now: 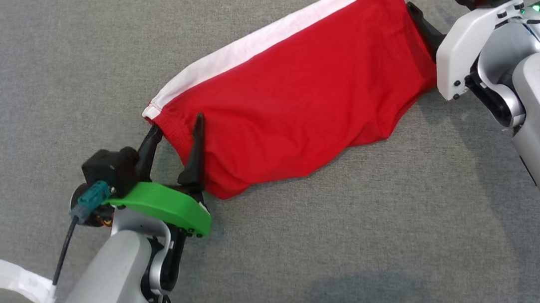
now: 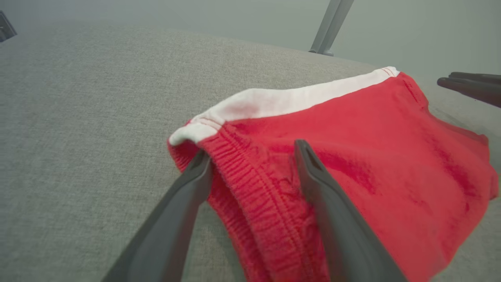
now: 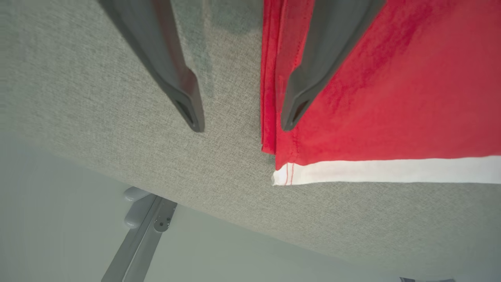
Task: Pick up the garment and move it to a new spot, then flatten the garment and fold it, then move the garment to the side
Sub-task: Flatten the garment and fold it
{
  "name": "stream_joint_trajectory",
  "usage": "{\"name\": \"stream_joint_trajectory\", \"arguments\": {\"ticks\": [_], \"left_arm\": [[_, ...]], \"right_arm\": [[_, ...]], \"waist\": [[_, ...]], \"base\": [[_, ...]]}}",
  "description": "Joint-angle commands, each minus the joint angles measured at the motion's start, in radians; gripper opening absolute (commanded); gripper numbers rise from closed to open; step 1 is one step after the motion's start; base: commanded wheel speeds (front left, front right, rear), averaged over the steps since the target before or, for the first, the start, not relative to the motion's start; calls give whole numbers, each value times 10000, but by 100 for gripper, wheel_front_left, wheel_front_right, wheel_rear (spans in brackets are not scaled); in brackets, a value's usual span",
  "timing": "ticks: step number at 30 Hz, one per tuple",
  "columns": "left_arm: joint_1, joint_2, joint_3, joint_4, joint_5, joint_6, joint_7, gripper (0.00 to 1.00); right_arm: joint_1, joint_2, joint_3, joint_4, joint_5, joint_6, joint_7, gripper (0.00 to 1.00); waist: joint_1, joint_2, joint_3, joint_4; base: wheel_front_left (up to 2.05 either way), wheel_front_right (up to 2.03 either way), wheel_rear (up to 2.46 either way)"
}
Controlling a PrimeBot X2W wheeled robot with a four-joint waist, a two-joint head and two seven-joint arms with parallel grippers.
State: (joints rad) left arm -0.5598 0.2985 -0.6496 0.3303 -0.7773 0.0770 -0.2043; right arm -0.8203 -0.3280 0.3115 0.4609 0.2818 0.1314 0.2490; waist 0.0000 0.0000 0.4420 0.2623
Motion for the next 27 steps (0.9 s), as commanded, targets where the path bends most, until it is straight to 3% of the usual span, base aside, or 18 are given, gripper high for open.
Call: {"name": "stream_joint_trajectory", "arguments": {"ticks": [1,11,18,19,20,27], "left_arm": [[238,113,-16,-202,132,141,-78,100],[1015,633,142,-1149,1100,1040,-493,100],[1436,405,464,-1517,1605,885,-619,100],[1473,329,555,-1594,1658,803,-611,100],[1569,257,639,-1642,1737,719,-608,100],[2722,-26,1315,-1728,2312,196,-611,100]], "right_arm": [[153,-8,-68,-190,57,-16,182,100],[610,186,-296,-535,-281,-16,1430,100],[625,190,-194,-306,-561,-16,2331,100],[642,185,-153,-261,-551,-15,2462,91],[683,210,-136,-234,-475,-13,2547,1],[1422,754,-688,-343,429,-12,2560,0]], "waist": [[0,0,-34,-12],[0,0,44,328],[0,0,76,553],[0,0,44,566],[0,0,-12,562],[0,0,-1012,-256]], "base": [[0,0,0],[0,0,0],[0,0,0],[0,0,0],[0,0,0],[0,0,0]]}}
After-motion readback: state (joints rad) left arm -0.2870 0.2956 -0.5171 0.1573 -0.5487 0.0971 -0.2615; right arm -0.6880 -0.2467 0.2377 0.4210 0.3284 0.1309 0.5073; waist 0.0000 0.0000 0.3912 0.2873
